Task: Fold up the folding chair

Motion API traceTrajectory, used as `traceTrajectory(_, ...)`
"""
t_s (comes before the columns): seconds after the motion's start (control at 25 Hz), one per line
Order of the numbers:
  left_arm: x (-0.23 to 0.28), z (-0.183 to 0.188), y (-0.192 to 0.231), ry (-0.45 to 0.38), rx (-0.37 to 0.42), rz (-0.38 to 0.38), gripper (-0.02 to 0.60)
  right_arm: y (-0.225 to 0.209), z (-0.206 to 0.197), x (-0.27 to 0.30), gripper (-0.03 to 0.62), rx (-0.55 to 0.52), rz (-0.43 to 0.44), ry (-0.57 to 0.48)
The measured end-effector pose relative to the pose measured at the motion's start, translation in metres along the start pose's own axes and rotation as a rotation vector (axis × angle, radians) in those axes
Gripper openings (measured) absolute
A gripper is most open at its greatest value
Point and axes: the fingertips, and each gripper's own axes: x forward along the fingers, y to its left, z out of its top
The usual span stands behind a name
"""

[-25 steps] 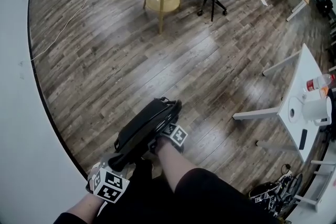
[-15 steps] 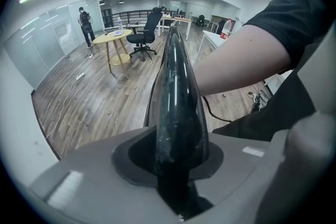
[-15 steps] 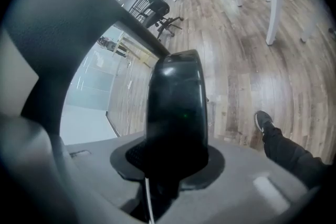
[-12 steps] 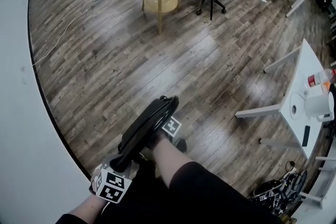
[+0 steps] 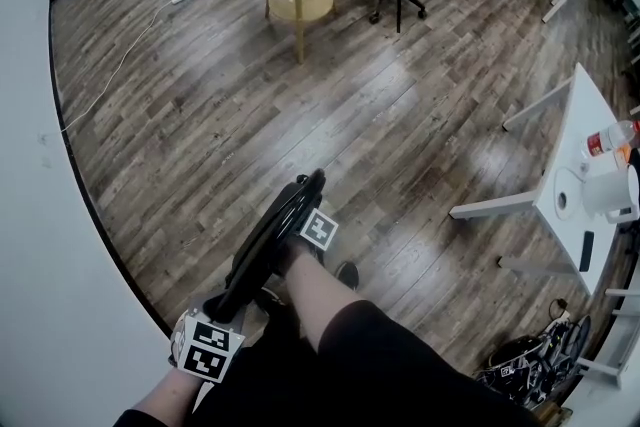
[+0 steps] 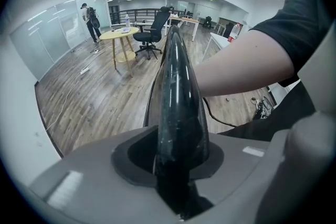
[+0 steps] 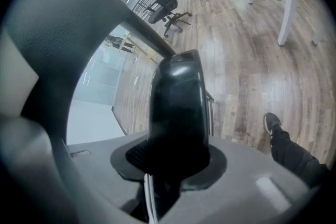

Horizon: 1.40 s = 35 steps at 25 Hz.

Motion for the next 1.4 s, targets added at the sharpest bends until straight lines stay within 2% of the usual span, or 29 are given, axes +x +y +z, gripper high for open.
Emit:
traceTrajectory(0.08, -0.001, 0.001, 0.007, 0.003, 0.001, 0.003, 0.095, 0.008, -0.001, 0.002, 0.139, 0.000, 0.030, 0.002)
traceTrajectory(0.2, -0.002, 0.004, 0.011, 0.003, 0.007, 0.008, 0.095, 0.015, 0.000, 0.002, 0.215, 0.001, 0.058, 0.006)
traceTrajectory(0.4, -0.004, 0.005, 0.022, 0.001, 0.010, 0.016, 0.094, 0.005, 0.002, 0.004, 0.224, -0.007, 0.062, -0.007)
traceTrajectory(0.64, -0.004, 0.007, 0.032, 0.004, 0.013, 0.016, 0.087, 0.015, -0.006, 0.002, 0.268, -0.005, 0.115, 0.035)
traceTrajectory(0.88, 0.000, 0.009, 0.037, 0.001, 0.010, 0.002, 0.091, 0.012, -0.019, -0.012, 0.268, -0.014, 0.137, 0.091)
traceTrajectory(1.08, 0.002, 0.013, 0.044, -0.010, 0.016, -0.011, 0.096, 0.007, -0.021, -0.037, 0.268, -0.127, 0.127, 0.129)
traceTrajectory(1.4, 0.008, 0.023, 0.055, -0.022, 0.058, -0.056, 0.100, 0.020, -0.018, -0.090, 0.268, -0.230, 0.155, 0.124)
